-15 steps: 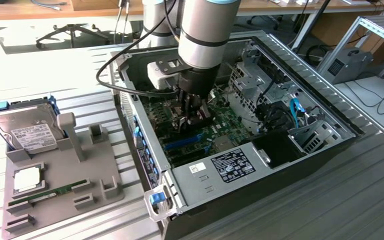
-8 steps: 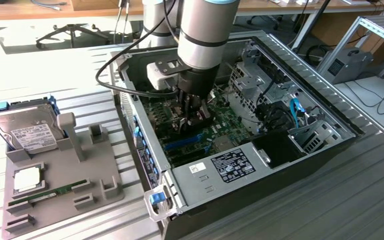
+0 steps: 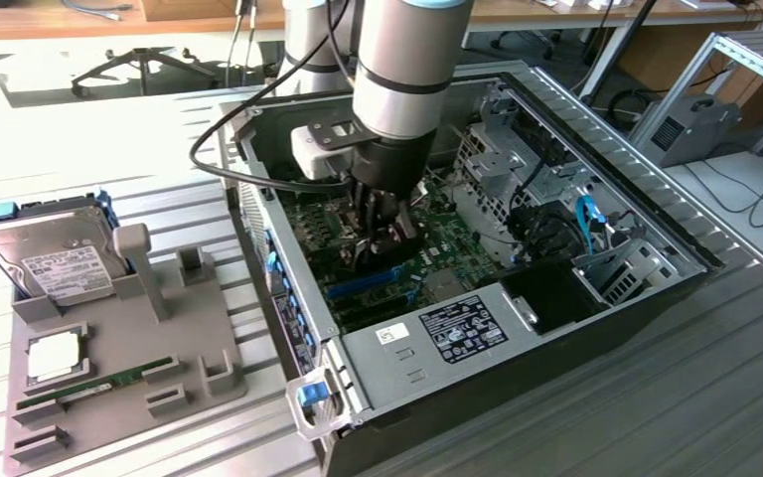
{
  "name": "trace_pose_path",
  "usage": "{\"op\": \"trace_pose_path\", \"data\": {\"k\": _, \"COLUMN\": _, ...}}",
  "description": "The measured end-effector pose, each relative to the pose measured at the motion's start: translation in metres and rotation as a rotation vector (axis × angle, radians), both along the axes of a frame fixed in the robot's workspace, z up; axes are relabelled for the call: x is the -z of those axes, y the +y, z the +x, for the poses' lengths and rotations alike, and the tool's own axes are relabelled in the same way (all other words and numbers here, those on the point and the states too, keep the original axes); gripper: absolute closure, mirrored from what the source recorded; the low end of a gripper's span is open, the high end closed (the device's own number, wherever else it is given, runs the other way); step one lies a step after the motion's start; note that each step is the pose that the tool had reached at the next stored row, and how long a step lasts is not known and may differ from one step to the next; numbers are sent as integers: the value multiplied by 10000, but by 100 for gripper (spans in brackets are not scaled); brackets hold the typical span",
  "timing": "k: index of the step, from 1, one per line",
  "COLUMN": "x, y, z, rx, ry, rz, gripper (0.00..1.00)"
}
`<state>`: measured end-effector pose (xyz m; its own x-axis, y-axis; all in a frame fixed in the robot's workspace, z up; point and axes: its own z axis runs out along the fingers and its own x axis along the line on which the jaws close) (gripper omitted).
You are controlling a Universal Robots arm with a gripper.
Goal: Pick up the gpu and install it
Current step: 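Insert the gpu into the slot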
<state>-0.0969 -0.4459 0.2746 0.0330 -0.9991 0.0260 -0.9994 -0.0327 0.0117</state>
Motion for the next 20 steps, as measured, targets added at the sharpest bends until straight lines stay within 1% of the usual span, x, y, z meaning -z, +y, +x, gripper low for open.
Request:
{"op": "trace_pose_path", "data": {"k": 3, "x": 4, "y": 0, "z": 0, "rx": 210, "ry": 0, "rz": 40, "gripper": 74}}
{"op": "trace_pose_path", "data": {"k": 4, "x": 4, "y": 0, "z": 0, "rx": 229, "ry": -1, "rz": 43, "gripper": 74}}
{"op": "trace_pose_path", "data": {"k": 9, "x": 8, "y": -2, "z": 0, "rx": 229, "ry": -1, "rz": 47, "gripper": 74}}
{"op": "trace_pose_path", "data": {"k": 14, "x": 43, "y": -2, "z": 2, "rx": 234, "ry": 2, "rz": 46, "gripper": 74}}
{"op": "trace_pose_path", "data": {"k": 16, "x": 47, "y": -4, "z": 8, "rx": 232, "ry": -1, "rz": 55, "gripper": 74}}
{"op": "trace_pose_path", "data": {"k": 20, "x": 50, "y": -7, "z": 39, "rx": 234, "ry": 2, "rz": 55, "gripper": 74}}
